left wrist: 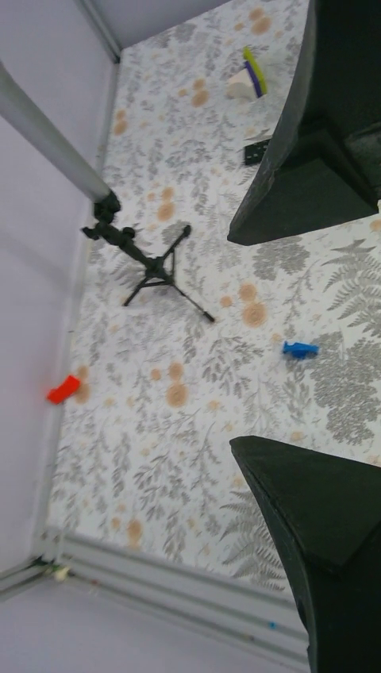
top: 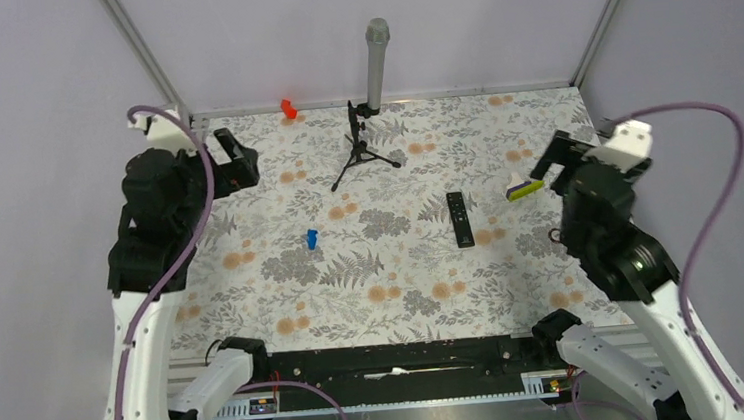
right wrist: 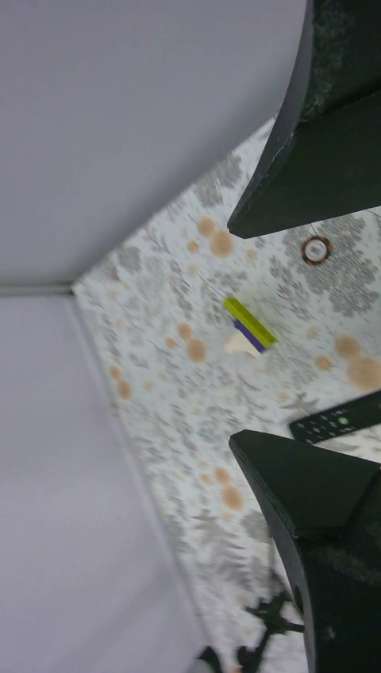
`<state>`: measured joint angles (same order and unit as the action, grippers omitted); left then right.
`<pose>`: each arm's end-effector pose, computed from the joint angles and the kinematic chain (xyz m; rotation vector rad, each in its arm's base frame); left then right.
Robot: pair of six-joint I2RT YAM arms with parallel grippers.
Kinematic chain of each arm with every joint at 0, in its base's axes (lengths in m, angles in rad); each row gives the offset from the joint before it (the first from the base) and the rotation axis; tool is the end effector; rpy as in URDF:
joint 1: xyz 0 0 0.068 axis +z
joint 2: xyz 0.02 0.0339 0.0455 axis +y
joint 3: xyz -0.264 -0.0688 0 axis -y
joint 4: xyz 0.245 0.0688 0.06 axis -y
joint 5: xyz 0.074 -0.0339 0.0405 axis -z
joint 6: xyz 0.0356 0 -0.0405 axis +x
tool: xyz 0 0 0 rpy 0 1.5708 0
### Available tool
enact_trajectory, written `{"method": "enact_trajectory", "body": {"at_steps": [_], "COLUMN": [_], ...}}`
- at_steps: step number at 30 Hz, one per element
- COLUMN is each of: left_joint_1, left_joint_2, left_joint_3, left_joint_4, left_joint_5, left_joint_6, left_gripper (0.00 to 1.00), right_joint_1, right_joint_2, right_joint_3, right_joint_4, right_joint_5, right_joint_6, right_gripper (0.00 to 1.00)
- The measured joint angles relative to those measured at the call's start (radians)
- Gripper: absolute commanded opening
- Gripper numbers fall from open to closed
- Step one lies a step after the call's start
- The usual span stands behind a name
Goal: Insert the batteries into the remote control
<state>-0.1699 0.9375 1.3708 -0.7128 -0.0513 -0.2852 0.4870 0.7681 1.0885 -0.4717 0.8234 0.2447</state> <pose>0.1641 -0.0263 0.4534 -0.1429 1.8530 -0.2694 0.1367 0.0428 0.4162 0.3947 1.6287 -0.1576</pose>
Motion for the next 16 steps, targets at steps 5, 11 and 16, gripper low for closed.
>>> {"method": "enact_trajectory", "body": {"at_steps": [5, 11, 16], "left_joint_1": [0.000, 0.000, 0.000], "left_joint_2": [-0.116, -0.185, -0.179], "left_joint_3": [-0.035, -0.056, -0.056], "left_joint_4": [0.068, 0.124, 0.136], "left_joint_5": [-0.060, -0.084, -0.084], "left_joint_6": [0.020, 0.034, 0.046], "left_gripper": [0.99, 0.99, 0.99], "right_joint_1": [0.000, 0.000, 0.000], "right_joint_2": [-0.169, -0.224, -0.224], "right_joint_3": [-0.009, -0.011, -0.014], "right_joint_4": [0.098, 0.118, 0.111], "right_joint_5": [0.176, 0.272, 0.292], "right_joint_6": [-0.105, -0.090, -0.058], "right_gripper": [1.00, 1.00, 0.99]}}
